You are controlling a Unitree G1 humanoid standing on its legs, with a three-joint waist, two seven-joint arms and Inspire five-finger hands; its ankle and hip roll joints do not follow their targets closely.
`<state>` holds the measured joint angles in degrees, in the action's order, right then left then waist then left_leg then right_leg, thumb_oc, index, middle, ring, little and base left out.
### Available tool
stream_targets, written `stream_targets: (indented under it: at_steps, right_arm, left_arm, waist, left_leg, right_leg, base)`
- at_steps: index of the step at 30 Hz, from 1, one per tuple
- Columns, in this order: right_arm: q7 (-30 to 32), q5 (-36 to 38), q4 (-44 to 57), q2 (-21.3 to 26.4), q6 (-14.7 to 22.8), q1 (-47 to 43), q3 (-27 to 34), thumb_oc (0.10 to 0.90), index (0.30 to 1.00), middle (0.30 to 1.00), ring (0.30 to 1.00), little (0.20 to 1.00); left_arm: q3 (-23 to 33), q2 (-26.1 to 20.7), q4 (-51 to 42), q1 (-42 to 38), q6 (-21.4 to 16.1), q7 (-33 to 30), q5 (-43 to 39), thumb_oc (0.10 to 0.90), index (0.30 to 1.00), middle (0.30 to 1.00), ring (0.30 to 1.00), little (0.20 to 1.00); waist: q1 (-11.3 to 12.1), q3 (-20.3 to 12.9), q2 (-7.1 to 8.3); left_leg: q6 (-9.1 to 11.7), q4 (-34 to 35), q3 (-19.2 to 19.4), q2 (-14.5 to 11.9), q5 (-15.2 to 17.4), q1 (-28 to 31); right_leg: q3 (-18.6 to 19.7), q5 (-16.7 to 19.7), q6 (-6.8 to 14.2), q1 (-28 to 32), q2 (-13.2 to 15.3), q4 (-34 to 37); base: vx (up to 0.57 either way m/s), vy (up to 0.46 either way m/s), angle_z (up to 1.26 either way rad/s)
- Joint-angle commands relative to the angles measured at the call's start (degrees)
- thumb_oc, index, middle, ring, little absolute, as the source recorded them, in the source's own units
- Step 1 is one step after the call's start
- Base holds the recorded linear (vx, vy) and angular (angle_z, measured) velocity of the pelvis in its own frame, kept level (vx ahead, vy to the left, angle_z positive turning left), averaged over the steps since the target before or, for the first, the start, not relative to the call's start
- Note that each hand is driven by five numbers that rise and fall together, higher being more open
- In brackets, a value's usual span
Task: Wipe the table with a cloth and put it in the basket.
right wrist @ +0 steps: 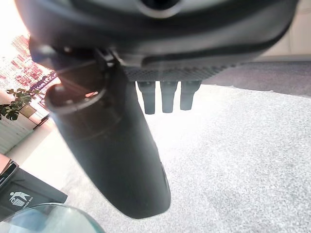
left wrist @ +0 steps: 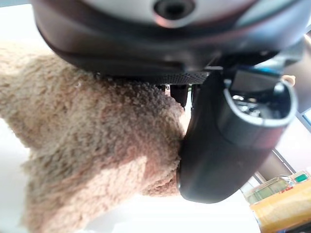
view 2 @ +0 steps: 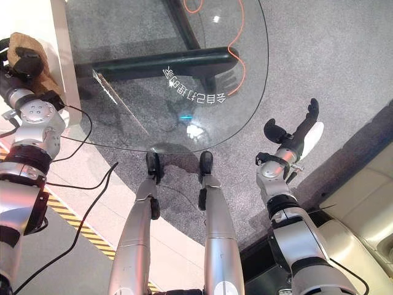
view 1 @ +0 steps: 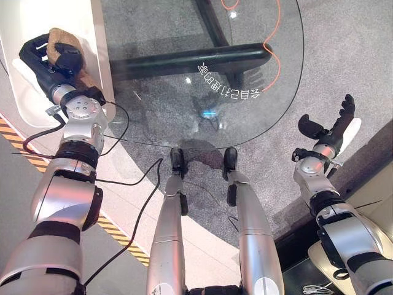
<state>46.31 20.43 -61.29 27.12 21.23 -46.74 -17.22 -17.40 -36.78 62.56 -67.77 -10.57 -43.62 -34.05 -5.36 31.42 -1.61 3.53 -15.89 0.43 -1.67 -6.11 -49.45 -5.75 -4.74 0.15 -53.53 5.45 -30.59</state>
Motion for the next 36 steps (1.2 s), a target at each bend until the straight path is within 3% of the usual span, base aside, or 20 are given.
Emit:
stream_targets:
  at_steps: [1,18,22,27,31,36]
  right_arm:
    - [2.99,0.73,1.26,3.38,3.30,0.80,0.52,0.800,0.900,0.900,0.900,0.900]
    - [3.73,0.53,2.00,2.70,2.91,1.30,0.38,0.800,0.900,0.900,0.900,0.900]
    - [2.29,1.38,1.27,2.41,1.90,1.91,0.37,0.800,0.900,0.900,0.900,0.900]
    - [-3.49,2.11,-1.59,0.20,-0.90,6.92,1.24,0.800,0.900,0.900,0.900,0.900]
    - [-7.14,1.13,-4.53,-0.53,-2.13,10.14,2.21,0.800,0.900,0.900,0.900,0.900]
    - [-11.85,0.40,-6.37,-0.80,-4.08,17.60,4.87,0.800,0.900,0.900,0.900,0.900]
  left_arm:
    - [1.25,-7.92,0.76,-6.12,-3.91,-5.88,3.97,0.800,0.900,0.900,0.900,0.900]
    - [2.62,-7.44,0.57,-4.99,-4.33,-6.93,2.53,0.800,0.900,0.900,0.900,0.900]
    - [3.20,-7.16,0.27,-4.43,-6.91,-5.70,0.24,0.800,0.900,0.900,0.900,0.900]
    - [6.97,-6.19,-4.80,2.64,-13.01,-0.60,-3.26,0.800,0.900,0.900,0.900,0.900]
    - [9.97,-6.87,-7.02,7.76,-14.31,2.02,-5.35,0.800,0.900,0.900,0.900,0.900]
    - [14.73,-6.69,-11.74,19.22,-15.39,7.98,-4.91,0.800,0.900,0.900,0.900,0.900]
  waist:
    - [1.02,-1.62,0.89]
    - [1.18,-1.62,1.11]
    - [1.10,-1.62,1.21]
    - [1.72,-1.62,0.97]
    - [2.13,-1.71,0.72]
    - [3.44,-7.07,0.07]
  left_leg:
    - [-0.97,-7.36,2.96,1.75,8.80,0.90]
    - [-0.88,-7.66,2.74,1.85,8.64,1.33]
    - [-0.93,-7.57,2.58,1.99,8.75,2.32]
    - [-1.12,-4.20,2.58,2.69,8.06,9.99]
    - [-0.81,-0.87,2.34,3.19,7.26,16.19]
    - [-0.47,5.81,1.66,3.51,6.05,24.64]
  right_leg:
    - [-0.27,-1.56,0.77,2.97,-4.27,3.18]
    - [-0.45,-1.25,0.79,3.49,-4.15,3.17]
    - [-0.08,-1.34,0.78,4.30,-4.54,3.12]
    - [-0.18,-0.53,1.69,11.31,-4.47,5.81]
    - [0.00,0.14,2.28,17.80,-3.92,8.95]
    - [0.15,1.40,3.46,26.37,-2.26,15.32]
  base:
    - [0.00,0.000,0.00]
    - [0.00,0.000,0.00]
    - [-0.01,-0.005,0.00]
    - [-0.02,-0.047,0.02]
    - [0.00,-0.020,-0.04]
    - [0.05,-0.048,-0.11]
